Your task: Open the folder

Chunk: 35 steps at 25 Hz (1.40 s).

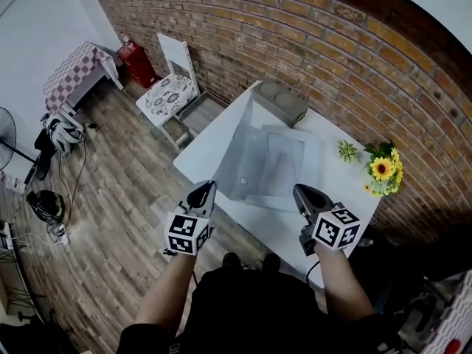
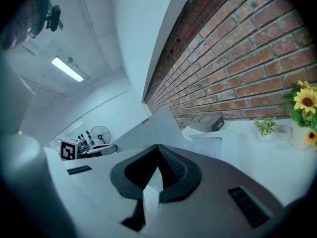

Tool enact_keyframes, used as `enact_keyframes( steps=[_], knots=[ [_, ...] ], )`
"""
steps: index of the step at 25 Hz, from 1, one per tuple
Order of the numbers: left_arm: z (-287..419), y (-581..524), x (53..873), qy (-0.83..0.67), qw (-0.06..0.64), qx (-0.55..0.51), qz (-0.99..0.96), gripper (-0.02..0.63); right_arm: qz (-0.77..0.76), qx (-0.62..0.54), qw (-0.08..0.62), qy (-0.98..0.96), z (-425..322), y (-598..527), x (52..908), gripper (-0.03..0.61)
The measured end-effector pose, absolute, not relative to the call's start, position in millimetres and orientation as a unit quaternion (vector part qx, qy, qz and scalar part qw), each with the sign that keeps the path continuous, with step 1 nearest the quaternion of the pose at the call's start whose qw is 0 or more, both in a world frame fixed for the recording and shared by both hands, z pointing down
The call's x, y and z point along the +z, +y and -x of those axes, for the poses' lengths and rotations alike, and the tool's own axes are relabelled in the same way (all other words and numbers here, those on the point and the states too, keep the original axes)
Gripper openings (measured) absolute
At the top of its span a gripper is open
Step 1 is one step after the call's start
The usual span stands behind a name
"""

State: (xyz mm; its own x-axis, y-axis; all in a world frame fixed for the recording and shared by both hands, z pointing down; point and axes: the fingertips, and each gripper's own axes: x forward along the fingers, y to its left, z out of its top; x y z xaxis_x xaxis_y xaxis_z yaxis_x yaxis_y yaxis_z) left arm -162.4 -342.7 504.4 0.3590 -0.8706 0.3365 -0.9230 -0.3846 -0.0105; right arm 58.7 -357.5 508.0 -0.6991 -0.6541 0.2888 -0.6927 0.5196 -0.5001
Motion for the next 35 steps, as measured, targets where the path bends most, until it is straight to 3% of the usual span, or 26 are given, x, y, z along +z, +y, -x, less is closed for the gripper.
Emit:
enact_keyframes(
  steps=[9,18,35],
  knots=[
    [229,-347,531,-0.565,0.128,0.130,-0.804,0.023,-0.404,0.268,0.063,-0.872,-15,-357,483,0.015],
    [262,-368,554,-0.555,0.118,0.153,-0.809,0.025,-0.427,0.260,0.094,-0.861,3,-350,490,0.015],
    [278,-372,572,-0.568,0.158,0.177,-0.788,0.037,-0.481,0.219,0.069,-0.846,-35,-336,474,0.015]
  ],
)
